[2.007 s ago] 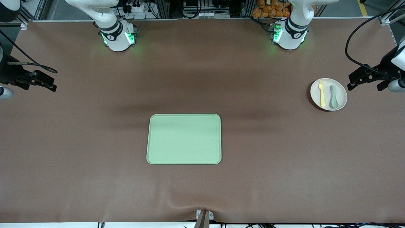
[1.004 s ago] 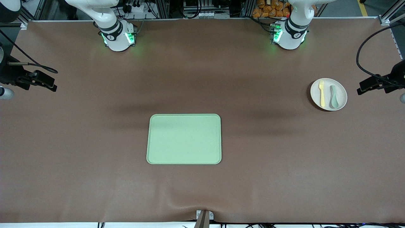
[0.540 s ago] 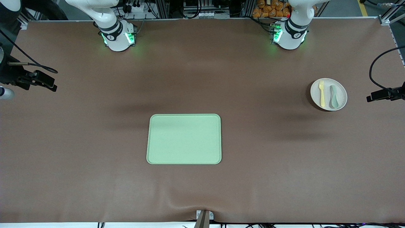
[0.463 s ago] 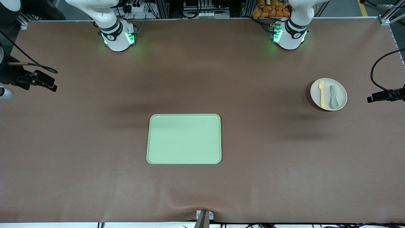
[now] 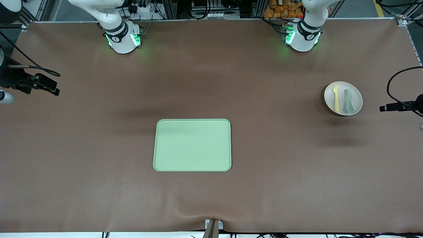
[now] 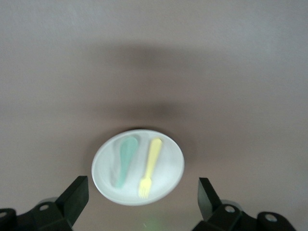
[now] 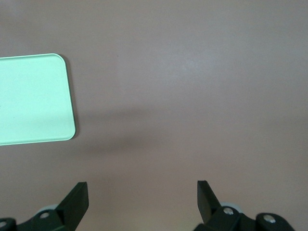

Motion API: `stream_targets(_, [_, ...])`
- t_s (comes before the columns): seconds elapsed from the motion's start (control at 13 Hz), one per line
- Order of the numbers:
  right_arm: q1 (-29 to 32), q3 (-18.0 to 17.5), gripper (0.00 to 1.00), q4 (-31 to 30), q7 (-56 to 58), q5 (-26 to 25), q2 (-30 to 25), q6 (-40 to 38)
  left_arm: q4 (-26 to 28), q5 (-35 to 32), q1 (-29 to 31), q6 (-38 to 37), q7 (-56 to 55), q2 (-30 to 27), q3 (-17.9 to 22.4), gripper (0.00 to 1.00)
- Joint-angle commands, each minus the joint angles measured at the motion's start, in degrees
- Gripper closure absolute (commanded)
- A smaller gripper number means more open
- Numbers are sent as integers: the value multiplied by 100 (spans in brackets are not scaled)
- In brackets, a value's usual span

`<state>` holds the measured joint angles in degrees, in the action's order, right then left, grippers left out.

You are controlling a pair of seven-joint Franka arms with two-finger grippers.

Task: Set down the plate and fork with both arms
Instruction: 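Lower the left gripper and grasp the white plate's rim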

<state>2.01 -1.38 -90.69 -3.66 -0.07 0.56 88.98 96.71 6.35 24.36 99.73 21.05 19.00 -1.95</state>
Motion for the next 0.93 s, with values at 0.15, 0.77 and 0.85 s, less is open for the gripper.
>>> stream_targets(0.15, [45,-12,0,-63,76,60,-73,5,1312,50,463,1379,663,-168,-86,0])
stream_targets(0.77, [28,-12,0,-72,77,60,-47,49,2641,86,982,2970,1216,-37,-77,0])
stream_targets(0.85, [28,-12,0,-63,76,60,-47,58,2651,86,1027,2999,1313,42,-77,0])
